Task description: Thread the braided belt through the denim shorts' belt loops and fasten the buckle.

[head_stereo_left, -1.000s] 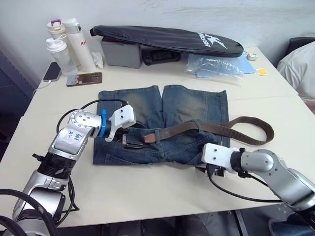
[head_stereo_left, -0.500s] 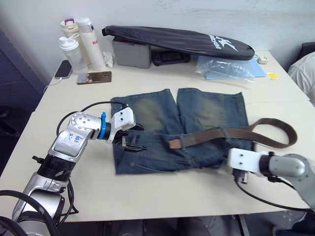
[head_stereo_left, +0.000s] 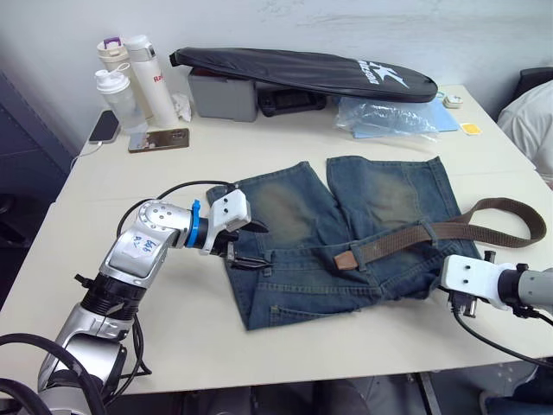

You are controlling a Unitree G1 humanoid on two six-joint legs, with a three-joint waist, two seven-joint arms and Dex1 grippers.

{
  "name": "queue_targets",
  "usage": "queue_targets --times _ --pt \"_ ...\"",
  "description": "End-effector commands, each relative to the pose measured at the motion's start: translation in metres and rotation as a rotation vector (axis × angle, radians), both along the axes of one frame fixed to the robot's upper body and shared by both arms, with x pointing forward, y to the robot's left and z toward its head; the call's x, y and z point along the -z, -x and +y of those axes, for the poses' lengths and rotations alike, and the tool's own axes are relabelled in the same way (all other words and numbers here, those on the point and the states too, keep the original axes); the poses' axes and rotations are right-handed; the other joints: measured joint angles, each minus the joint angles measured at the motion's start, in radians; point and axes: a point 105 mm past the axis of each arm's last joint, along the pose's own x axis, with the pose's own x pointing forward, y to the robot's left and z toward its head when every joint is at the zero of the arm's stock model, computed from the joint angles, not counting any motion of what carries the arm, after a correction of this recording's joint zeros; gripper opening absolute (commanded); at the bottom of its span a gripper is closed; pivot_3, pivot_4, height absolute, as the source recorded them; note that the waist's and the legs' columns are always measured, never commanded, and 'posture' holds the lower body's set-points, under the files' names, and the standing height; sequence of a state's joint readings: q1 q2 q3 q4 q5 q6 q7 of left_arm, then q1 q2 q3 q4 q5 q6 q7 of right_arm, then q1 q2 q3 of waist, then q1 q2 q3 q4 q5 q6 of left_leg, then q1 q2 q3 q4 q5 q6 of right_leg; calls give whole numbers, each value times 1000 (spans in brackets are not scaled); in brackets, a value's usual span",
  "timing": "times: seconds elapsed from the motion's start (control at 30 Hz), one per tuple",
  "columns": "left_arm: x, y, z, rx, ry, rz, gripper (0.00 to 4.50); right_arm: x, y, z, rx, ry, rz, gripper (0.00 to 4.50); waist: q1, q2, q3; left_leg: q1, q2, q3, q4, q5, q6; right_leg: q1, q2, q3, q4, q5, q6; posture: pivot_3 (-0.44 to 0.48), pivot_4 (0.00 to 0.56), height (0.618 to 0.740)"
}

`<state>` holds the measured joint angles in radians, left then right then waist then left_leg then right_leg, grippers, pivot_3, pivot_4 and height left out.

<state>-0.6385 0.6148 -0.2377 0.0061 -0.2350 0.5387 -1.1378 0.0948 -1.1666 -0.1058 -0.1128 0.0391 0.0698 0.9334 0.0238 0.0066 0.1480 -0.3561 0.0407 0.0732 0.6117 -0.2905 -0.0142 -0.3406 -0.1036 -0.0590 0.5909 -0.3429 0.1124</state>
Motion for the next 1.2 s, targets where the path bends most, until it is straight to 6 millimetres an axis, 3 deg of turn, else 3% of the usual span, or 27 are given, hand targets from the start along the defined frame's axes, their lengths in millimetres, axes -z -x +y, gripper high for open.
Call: queue_targets --times 0.03,0.13,0.17,0.27,0.37,0.5,0.57,0.77,0.93,1.2 --pt "-12 3 -4 28 19 -36 4500 -27 0 3 -2 -21 -34 2760 0 0 0 0 0 0 0 0 -1 0 1 0 0 0 0 0 150 740" --pt "-13 4 -5 39 20 -32 4500 -54 2 2 24 -46 -46 4189 0 1 0 0 2 1 0 0 -2 0 3 1 0 0 0 0 150 740" --pt "-14 5 -5 41 20 -31 4500 -59 3 2 30 -50 -51 4451 0 1 0 0 3 1 0 0 -2 0 3 1 0 0 0 0 150 740" --pt "-16 9 -6 67 31 7 4500 -83 5 10 63 -119 -61 4451 0 1 0 0 5 1 0 0 -3 0 5 3 0 0 0 0 150 740" --pt "-17 12 -9 84 39 6 4500 -91 1 26 166 -344 -65 4451 -1 0 0 1 7 1 0 -1 -3 -1 7 4 0 0 0 0 150 740" --pt "-19 13 -16 90 52 -8 4500 -72 7 48 412 -908 151 4451 0 -2 -1 0 10 -4 0 0 -5 0 6 10 0 -1 -2 0 150 740" --pt "-18 15 -16 91 50 -11 4500 -63 13 52 503 -1104 267 4451 2 2 -2 -2 10 -5 0 0 -5 -1 6 10 1 -1 -2 0 150 740" --pt "-20 17 -20 92 66 -11 4500 -34 18 63 640 -1384 425 4451 -2 8 -5 -4 8 -6 0 0 -3 -1 4 10 3 -1 -3 0 150 740" --pt "-27 18 -23 89 90 -32 4500 -27 4 59 722 -1589 424 4451 -7 11 -6 -3 8 -5 0 -2 1 -2 4 11 4 -1 -3 0 150 740" --pt "-32 19 -21 69 104 -44 4500 -29 -14 47 775 -1764 412 4451 -16 12 -7 -3 7 -5 -1 -2 1 -3 5 11 8 -1 -3 0 150 740"
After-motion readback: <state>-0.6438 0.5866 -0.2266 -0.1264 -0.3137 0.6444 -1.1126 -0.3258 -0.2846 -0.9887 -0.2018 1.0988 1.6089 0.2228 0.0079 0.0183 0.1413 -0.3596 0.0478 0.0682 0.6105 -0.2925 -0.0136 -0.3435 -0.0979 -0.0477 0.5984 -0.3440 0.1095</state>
